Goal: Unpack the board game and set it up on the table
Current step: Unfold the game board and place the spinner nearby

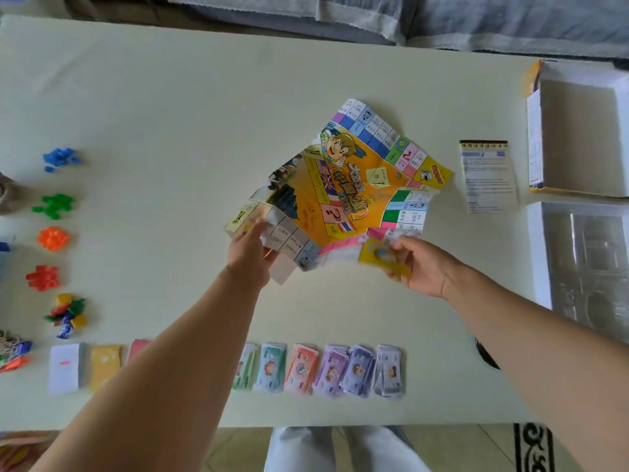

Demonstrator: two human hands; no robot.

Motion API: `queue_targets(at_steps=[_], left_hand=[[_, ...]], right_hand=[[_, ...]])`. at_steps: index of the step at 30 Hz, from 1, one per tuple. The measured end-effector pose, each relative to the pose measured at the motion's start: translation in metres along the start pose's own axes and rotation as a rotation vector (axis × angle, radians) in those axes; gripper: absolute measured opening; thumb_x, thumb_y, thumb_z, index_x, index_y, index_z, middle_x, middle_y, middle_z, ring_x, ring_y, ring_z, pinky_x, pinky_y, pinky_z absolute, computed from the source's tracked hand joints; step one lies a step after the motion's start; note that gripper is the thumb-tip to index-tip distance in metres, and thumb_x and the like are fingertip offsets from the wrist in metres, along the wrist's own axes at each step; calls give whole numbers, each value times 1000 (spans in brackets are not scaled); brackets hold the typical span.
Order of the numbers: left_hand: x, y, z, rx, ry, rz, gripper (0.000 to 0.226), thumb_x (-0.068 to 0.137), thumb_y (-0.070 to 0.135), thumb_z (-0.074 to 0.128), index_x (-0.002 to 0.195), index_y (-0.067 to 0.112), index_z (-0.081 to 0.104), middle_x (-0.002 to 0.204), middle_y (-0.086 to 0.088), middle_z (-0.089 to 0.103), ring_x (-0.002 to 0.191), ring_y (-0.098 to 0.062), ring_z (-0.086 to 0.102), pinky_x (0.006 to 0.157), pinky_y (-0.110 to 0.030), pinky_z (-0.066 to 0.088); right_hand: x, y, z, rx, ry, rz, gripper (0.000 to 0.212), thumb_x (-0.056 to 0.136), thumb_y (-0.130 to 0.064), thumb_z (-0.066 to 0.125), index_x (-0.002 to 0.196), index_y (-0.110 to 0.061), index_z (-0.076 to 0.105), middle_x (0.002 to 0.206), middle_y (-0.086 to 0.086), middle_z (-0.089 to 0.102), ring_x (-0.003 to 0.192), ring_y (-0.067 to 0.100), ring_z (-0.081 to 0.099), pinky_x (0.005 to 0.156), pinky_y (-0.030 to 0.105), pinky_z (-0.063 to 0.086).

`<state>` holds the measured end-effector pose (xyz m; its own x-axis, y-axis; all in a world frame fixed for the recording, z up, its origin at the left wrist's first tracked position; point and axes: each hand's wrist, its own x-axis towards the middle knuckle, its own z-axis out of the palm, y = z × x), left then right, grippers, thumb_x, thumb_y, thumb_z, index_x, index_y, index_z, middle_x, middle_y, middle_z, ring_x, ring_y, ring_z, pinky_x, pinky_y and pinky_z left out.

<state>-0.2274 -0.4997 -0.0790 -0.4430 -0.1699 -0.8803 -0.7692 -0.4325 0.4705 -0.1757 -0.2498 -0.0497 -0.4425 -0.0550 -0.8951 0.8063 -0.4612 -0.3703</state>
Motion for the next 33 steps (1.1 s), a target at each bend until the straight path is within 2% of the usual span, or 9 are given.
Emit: queue_targets(at_steps=[2,4,8,13,17,19,23,28,33], left_hand=[[-4,-4,10,89,-3,97,3,93,18,61,94,19,58,89,-1,64,88,-18,60,71,-28,49],[-11,-9,21,177,-31,224,13,93,22,61,102,14,59,93,0,64,84,-12,59,64,-17,45],[-22,-21,42,327,-167,435,17,89,22,65,105,20,61,133,-9,46,115,-17,53,94,-24,44],[-25,-41,47,439,-285,576,29,71,48,69,99,57,66,132,2,38,140,-28,31,109,-47,38],[-20,-57,40,526,-250,403,55,70,49,70,120,25,64,144,-3,39,135,-21,40,102,-31,45],[-27,-55,39,496,-307,255,40,79,44,67,111,19,68,117,-2,64,105,-11,61,84,-16,47],[-25,-51,40,347,-431,47,67,90,69,29,102,20,72,112,4,71,115,-9,56,104,-38,29],[-31,-49,53,381,-305,70,21,97,29,54,96,14,68,93,-4,70,94,-21,64,87,-36,49],[-37,-53,58,286,-225,360,15,94,4,55,94,11,70,84,-1,70,73,-10,63,65,-19,53]], right_hand=[[5,-1,-7,244,-11,-128,35,76,-40,70,98,-14,59,83,7,72,65,14,66,63,24,56],[10,6,-8,492,-15,-208,70,75,-68,55,117,-11,60,105,11,70,94,23,68,87,35,53],[10,36,12,490,-138,-245,90,65,-82,50,125,-15,55,118,11,66,113,29,59,101,46,42],[4,58,34,471,-209,-253,74,78,-73,44,140,-32,41,136,5,56,126,27,53,107,49,38],[13,69,28,260,108,-96,37,95,-18,56,130,-16,48,128,12,59,112,27,58,94,40,48],[20,68,17,197,334,-40,31,93,2,51,123,-6,51,120,19,58,88,25,60,74,34,52],[20,46,-9,8,511,-64,23,92,4,50,112,-5,57,102,18,60,68,21,57,62,30,51],[23,36,-29,-173,522,-3,30,89,4,52,118,-6,56,107,17,61,72,22,59,56,29,51],[29,32,-33,-121,654,-130,22,90,1,53,106,-13,58,105,14,62,87,27,61,59,30,51]])
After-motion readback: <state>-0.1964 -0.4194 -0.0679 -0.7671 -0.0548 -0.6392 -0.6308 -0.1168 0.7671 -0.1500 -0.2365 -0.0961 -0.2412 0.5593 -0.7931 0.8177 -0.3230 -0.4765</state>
